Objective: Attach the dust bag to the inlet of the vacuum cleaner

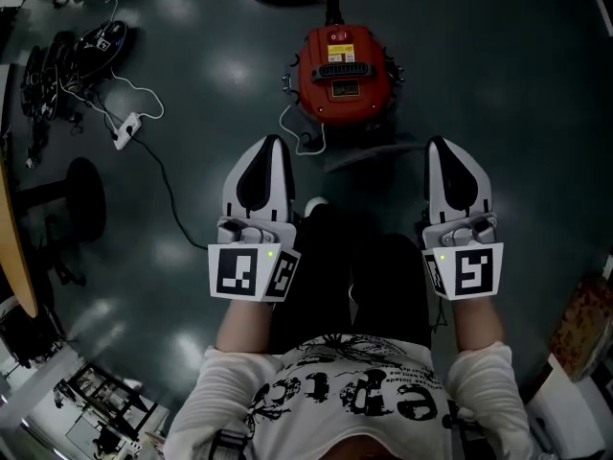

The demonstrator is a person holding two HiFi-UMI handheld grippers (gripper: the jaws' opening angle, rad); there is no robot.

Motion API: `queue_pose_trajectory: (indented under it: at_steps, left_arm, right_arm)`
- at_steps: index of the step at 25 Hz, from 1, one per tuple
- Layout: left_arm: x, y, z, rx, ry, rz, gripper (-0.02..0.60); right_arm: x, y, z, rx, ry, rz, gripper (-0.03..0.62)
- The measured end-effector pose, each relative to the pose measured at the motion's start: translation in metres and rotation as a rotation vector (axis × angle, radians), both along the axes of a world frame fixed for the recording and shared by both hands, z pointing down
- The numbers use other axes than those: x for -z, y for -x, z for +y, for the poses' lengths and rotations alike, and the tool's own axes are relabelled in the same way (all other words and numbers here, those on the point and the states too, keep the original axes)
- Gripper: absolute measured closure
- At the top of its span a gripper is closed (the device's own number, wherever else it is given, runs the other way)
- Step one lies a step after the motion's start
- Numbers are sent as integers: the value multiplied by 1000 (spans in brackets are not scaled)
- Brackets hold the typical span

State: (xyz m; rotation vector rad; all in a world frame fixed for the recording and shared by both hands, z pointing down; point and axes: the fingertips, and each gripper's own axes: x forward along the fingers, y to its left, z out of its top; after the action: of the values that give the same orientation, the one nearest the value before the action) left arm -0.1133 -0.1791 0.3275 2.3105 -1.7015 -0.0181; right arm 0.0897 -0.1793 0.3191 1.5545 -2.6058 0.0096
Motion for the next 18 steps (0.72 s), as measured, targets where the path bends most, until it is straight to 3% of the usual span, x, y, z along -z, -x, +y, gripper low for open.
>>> queue_pose_trajectory:
  at_steps: [4,9,13,18]
  left_arm:
    - [93,-10,29,-8,38,101,578]
    - [203,-15,68,-20,51,78,578]
    - [288,-13,97,-19,-29,64,578]
    - [348,-11,130,21,-123,22,578]
  right_arm:
    - [99,-9,19,-22,21,4,592]
    - [218,-19,54,-42,14,-12,592]
    - [299,-33,87,-82,-31,-18,592]
    - [337,-45,119,-103,-29,-25,592]
